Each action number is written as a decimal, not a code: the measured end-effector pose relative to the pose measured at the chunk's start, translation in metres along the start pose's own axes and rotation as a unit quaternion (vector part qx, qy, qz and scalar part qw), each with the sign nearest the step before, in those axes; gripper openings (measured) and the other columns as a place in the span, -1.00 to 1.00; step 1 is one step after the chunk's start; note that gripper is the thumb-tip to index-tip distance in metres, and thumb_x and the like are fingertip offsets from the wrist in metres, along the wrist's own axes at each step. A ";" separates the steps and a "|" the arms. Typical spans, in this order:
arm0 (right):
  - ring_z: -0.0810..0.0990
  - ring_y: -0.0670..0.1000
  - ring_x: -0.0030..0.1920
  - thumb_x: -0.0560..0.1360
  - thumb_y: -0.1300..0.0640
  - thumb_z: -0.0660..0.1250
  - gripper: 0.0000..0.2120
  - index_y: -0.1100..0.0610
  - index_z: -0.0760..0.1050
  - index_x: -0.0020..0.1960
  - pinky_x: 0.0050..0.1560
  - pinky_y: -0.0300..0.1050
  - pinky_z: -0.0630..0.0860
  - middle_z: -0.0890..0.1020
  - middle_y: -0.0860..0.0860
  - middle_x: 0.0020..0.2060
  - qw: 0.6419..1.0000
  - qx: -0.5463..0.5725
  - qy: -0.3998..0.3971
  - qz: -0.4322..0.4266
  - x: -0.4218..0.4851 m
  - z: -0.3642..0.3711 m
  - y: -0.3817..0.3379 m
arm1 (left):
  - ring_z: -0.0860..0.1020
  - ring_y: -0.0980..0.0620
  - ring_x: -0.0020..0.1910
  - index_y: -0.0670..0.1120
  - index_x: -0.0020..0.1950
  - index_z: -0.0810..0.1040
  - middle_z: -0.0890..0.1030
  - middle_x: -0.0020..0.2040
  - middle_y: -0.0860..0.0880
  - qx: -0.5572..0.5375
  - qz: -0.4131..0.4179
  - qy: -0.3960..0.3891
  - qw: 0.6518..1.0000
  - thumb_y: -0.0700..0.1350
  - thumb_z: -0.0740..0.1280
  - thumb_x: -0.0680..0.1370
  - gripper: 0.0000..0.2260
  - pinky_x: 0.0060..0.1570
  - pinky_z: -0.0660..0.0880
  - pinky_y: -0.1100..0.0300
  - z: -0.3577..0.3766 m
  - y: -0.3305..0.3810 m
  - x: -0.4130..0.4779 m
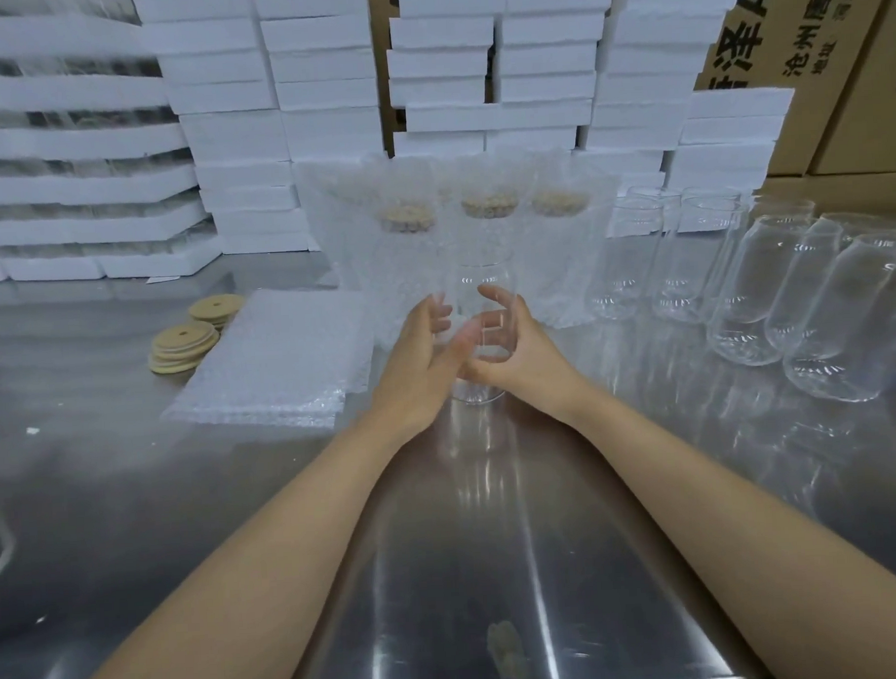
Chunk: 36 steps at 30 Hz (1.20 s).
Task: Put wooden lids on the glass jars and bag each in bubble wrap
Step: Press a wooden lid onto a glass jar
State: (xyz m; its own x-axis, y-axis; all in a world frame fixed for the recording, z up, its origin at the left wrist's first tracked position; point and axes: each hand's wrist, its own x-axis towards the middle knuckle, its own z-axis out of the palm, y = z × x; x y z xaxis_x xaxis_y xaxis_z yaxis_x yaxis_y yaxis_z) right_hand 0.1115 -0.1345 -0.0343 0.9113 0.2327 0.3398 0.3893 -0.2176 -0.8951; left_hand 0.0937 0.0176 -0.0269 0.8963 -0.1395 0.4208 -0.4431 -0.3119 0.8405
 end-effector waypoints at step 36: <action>0.51 -0.36 0.14 0.21 -0.29 0.52 -0.11 -0.32 0.11 0.39 -0.04 -0.38 0.54 0.50 -0.22 0.13 0.999 -0.037 -0.020 0.013 0.005 0.002 0.006 | 0.37 -0.08 0.11 -0.33 -0.09 0.53 0.29 0.14 -0.14 0.302 -0.114 0.370 0.871 -0.39 0.12 0.51 -0.81 0.11 0.32 0.25 -0.171 -0.083 0.014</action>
State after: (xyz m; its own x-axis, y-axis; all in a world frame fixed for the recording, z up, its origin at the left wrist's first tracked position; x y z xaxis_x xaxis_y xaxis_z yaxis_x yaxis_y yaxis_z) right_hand 0.1180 -0.1329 -0.0390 0.9156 0.2642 0.3031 0.3757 -0.2936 -0.8790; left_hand 0.1409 0.2021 -0.0329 0.6070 0.5656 0.5583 0.0338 -0.7202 0.6929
